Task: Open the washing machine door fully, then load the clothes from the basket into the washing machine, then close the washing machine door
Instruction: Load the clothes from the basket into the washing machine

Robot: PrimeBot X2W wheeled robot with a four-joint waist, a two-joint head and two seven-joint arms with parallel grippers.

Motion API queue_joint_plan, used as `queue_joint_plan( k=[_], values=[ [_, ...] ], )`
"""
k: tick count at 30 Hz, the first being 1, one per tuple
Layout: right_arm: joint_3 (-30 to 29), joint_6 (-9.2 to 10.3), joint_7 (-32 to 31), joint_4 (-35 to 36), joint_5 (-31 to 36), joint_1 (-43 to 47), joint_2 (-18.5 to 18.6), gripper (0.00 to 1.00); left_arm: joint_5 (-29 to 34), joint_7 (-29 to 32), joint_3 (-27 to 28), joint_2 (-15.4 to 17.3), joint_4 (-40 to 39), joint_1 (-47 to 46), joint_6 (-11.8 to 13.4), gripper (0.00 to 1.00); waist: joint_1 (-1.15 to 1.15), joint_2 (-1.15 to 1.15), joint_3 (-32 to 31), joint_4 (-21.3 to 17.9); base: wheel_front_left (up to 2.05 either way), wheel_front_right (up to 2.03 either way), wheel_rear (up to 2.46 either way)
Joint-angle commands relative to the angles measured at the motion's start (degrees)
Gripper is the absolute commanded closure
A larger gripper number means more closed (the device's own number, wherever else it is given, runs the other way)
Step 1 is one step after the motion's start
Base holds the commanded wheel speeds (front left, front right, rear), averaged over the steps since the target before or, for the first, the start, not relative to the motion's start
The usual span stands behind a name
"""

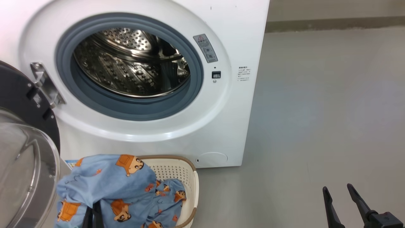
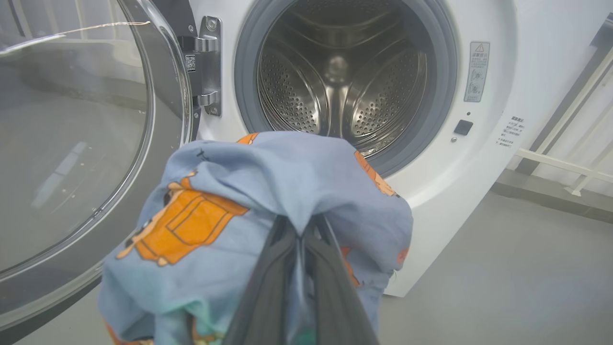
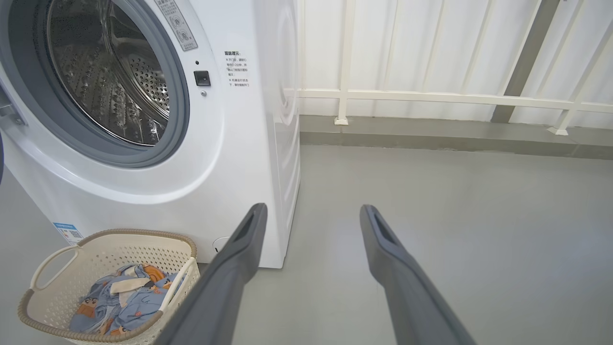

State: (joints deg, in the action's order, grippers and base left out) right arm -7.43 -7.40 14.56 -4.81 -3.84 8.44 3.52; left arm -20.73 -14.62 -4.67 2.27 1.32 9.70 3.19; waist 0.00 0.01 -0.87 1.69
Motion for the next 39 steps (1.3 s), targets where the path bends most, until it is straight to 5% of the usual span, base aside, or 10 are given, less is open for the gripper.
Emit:
queue_joint_plan(
  k=[1, 27, 39],
  values=[
    [1.37, -0.09, 0.44, 1.58, 0.16, -0.53, 0.52, 0.00, 0.93, -0.38, 1.78, 0.61, -2.21, -0.87, -0.07, 1.00, 0.00, -0.01, -0.88, 0.30, 0.00, 0.00, 0.00],
    [0.68, -0.09, 0.44, 1.05, 1.34, 1.27, -0.19, 0.00, 4.12, -0.38, 0.49, 0.61, -6.40, 1.10, -0.36, 1.00, 0.00, -0.01, -0.80, 0.78, 0.00, 0.00, 0.00],
    [2.15, -0.09, 0.44, 0.44, -0.04, -1.18, -0.50, 0.00, 1.80, -0.38, -0.59, 0.61, -4.97, -3.81, 1.13, 1.00, 0.00, -0.01, 4.64, -2.47, 0.00, 0.00, 0.00]
  ],
)
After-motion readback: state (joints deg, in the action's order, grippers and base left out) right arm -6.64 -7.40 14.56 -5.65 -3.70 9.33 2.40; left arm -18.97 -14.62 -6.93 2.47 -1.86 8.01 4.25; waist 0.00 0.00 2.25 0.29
